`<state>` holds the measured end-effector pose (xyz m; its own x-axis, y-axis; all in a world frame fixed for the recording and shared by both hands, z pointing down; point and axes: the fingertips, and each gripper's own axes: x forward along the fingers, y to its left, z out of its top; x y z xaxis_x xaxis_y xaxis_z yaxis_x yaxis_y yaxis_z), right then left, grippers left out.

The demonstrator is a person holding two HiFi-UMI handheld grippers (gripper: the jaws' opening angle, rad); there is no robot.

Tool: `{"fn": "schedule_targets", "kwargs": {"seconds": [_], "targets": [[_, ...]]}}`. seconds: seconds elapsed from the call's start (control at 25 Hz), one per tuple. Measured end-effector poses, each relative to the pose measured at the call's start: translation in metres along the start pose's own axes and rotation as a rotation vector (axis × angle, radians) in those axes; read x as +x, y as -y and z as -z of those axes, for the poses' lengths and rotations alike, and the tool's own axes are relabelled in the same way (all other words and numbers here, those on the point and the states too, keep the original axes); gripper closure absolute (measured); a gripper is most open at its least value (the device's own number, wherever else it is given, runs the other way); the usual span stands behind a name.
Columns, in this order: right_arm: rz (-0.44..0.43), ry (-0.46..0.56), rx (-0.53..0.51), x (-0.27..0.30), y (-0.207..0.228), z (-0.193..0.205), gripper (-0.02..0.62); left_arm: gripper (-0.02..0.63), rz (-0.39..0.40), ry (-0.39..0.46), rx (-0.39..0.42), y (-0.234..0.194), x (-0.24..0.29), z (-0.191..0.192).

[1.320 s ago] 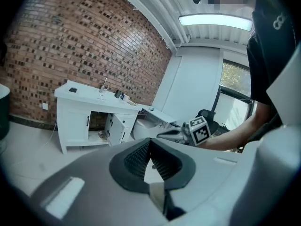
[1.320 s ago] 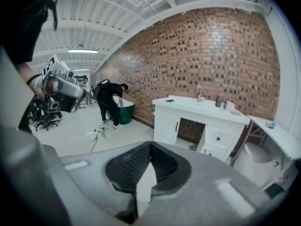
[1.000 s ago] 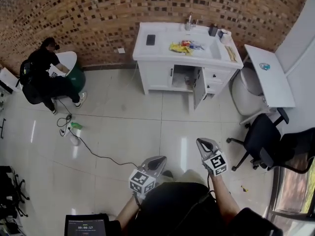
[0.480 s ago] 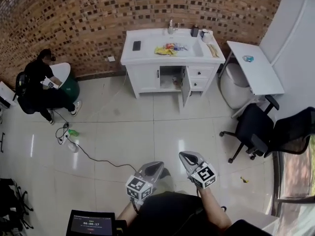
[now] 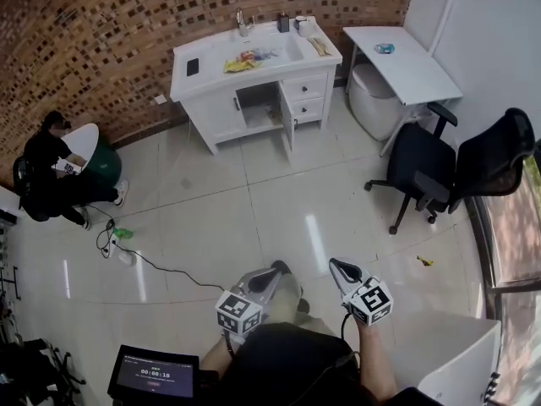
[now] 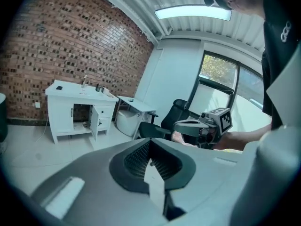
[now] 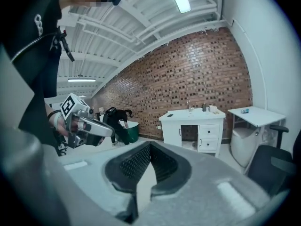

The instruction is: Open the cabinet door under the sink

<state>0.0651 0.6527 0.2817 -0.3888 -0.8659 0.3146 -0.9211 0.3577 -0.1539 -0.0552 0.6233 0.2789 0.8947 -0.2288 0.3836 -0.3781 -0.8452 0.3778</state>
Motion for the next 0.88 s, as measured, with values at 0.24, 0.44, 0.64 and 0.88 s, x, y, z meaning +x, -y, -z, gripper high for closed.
{"fn": "schedule_targets", "kwargs": {"seconds": [0.24,0.44,0.64,0.88], "targets": [[0.109,0.009,-0.005,-0.054,0.007,0.007,0.603,0.591,0.159,0.03,0.107,0.054,0.013,-0.028],[0.15,-0.002,-0.033,-0.065,0.007,0.012,0.603,0.591,0.215,0.035,0.145,0.067,0.015,-0.025],[0.135,0.032,-0.045,-0.048,-0.011,-0.008,0.603,0.591,0.225,0.06,0.133,0.064,0.01,-0.033],[0.014,0.012,-0.116,-0.011,-0.062,-0.023,0.603,0.591,0.212,0.064,0.117,0.066,-0.002,-0.026]]}}
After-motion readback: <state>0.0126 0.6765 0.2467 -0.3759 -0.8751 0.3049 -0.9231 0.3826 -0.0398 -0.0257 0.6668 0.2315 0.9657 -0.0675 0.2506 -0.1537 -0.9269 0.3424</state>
